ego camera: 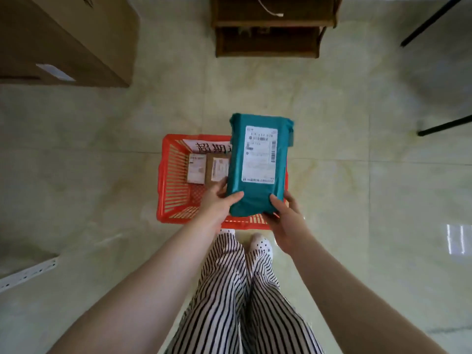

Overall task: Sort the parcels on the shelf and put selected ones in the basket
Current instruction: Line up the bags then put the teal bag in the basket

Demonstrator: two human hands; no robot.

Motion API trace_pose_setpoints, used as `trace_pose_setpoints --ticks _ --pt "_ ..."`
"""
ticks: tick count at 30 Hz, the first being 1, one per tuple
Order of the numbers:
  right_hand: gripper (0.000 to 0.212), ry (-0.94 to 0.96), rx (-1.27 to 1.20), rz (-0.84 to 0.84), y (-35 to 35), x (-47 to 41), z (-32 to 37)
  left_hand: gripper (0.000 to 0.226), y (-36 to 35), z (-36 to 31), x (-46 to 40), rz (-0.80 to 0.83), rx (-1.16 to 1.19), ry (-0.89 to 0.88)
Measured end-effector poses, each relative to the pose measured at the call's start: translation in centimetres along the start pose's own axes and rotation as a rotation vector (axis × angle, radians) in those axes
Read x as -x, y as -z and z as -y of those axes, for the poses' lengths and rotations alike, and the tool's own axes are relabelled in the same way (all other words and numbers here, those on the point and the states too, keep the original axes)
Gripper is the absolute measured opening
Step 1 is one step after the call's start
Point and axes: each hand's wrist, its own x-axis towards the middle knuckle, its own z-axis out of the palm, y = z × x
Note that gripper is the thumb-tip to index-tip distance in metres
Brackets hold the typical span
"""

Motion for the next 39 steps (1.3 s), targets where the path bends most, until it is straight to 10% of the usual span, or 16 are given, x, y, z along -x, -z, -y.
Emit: trace_pose_setpoints --ticks 16,22,32,39 --pt "0.053 -0.079 0.040 -0.421 4.0 -27.8 -12.4 0.058 -4.6 16.5 -24.6 -0.142 -0.184 0.063" --pt "0.079 -0.173 0.117 -0.519 4.2 -31.3 -12.7 0.046 -5.5 18.9 -27.1 -0.160 -0.305 -0.001" --pt "0.052 -0.195 0.360 -0.538 5.0 -34.8 -13.5 0.050 -7.3 17.3 -31.0 -0.313 -0.431 0.070" --pt "0.088 -0.241 0.194 -0.520 5.5 -35.1 -13.1 0.055 -7.4 17.8 -31.6 -0.324 -0.420 0.053"
